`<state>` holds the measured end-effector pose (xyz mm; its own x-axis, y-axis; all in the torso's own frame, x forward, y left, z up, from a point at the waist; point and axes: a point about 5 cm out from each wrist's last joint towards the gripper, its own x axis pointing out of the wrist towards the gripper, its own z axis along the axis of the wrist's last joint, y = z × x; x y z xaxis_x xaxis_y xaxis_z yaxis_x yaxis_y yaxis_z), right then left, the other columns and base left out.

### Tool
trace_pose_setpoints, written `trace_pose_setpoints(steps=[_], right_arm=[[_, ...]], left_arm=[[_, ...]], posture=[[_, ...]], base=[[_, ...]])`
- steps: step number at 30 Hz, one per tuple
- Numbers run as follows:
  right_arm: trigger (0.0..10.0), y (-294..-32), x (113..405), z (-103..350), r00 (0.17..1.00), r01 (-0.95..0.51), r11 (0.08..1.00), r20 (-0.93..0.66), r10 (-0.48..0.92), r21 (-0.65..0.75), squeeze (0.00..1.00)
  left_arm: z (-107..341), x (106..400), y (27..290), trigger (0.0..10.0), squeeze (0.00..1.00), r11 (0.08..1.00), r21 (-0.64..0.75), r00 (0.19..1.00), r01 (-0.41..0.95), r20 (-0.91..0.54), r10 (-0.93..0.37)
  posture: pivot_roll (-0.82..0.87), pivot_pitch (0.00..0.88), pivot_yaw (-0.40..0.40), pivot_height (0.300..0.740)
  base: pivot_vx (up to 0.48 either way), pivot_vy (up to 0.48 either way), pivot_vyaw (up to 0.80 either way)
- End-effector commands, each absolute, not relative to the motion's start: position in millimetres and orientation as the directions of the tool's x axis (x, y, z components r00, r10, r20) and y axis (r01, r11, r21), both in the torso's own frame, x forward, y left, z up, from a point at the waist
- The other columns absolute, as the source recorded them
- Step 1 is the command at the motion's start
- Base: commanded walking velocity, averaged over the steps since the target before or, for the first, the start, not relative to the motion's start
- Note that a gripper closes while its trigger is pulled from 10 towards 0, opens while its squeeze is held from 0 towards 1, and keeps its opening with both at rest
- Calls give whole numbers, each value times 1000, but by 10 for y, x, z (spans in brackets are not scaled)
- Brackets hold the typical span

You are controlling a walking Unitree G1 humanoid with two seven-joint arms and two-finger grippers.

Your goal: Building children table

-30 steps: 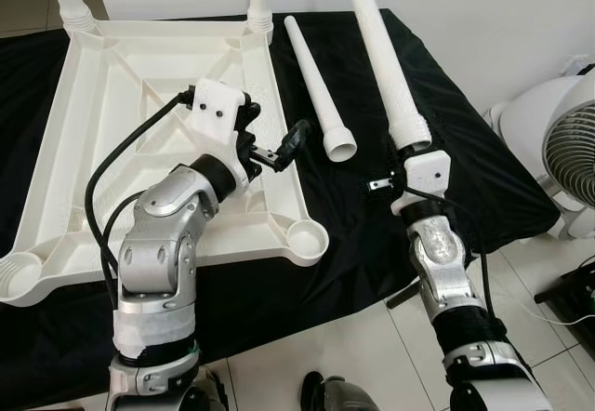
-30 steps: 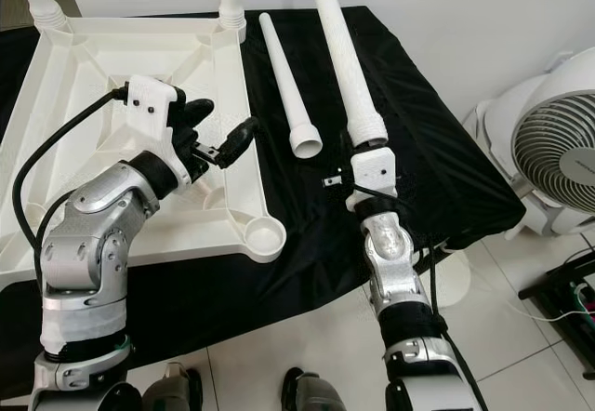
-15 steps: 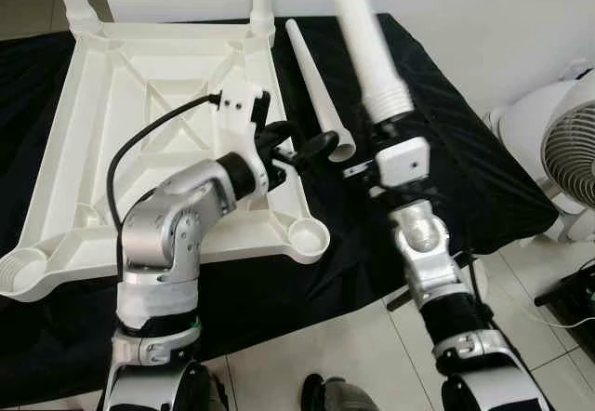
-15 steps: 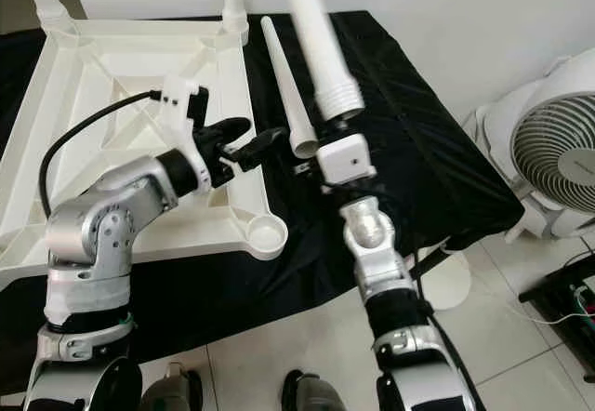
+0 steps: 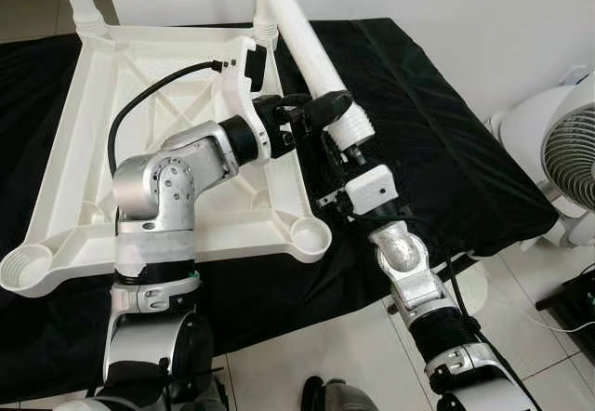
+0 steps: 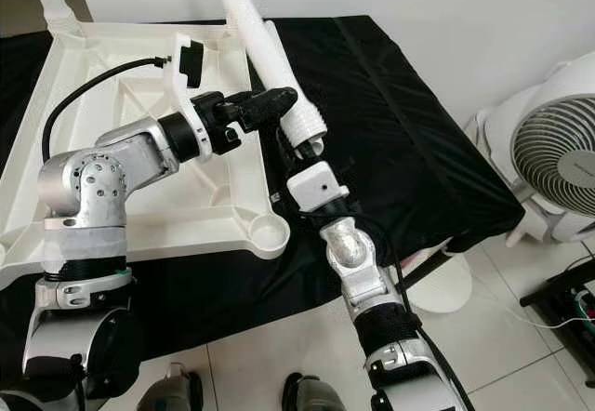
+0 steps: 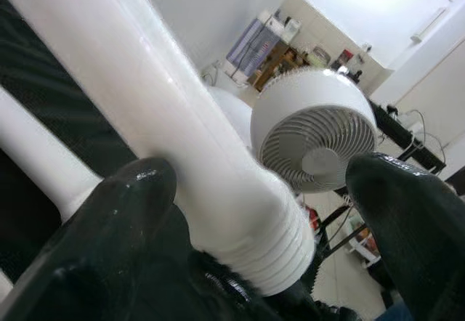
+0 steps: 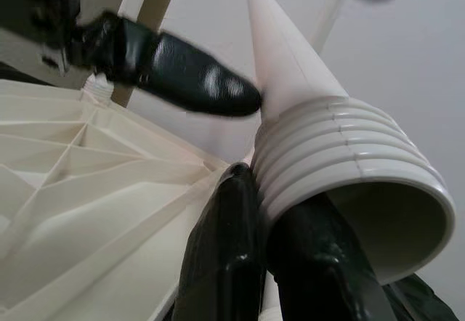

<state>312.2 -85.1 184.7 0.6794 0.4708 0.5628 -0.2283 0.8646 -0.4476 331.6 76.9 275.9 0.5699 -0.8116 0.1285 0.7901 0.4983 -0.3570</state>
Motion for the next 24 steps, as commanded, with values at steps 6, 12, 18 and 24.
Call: trace_pose_setpoints(steps=[6, 12, 18, 24], right_arm=[[10000, -802, 3048, 1825, 663, -238, 861, 573, 482, -449, 0], [10000, -808, 3018, 1778, 669, -240, 855, 560, 489, -460, 0], [10000, -816, 2963, 1707, 673, -249, 844, 541, 504, -476, 0], [10000, -831, 2886, 1638, 687, -256, 846, 527, 500, -468, 0]], left_arm=[[2683, 3435, 707, 10000, 0, 481, -410, 547, 775, 54, -835], [2709, 3611, 748, 10000, 0, 555, -439, 620, 706, 7, -784], [2916, 3776, 792, 10000, 0, 565, -479, 658, 672, 36, -752], [3082, 3899, 865, 10000, 0, 600, -456, 693, 657, 53, -719]], posture=[[99, 84, -27, 740], [92, 96, -22, 740], [87, 96, -23, 740], [87, 91, -27, 740]], base=[[0, 0, 0], [0, 0, 0], [0, 0, 0], [0, 0, 0]])
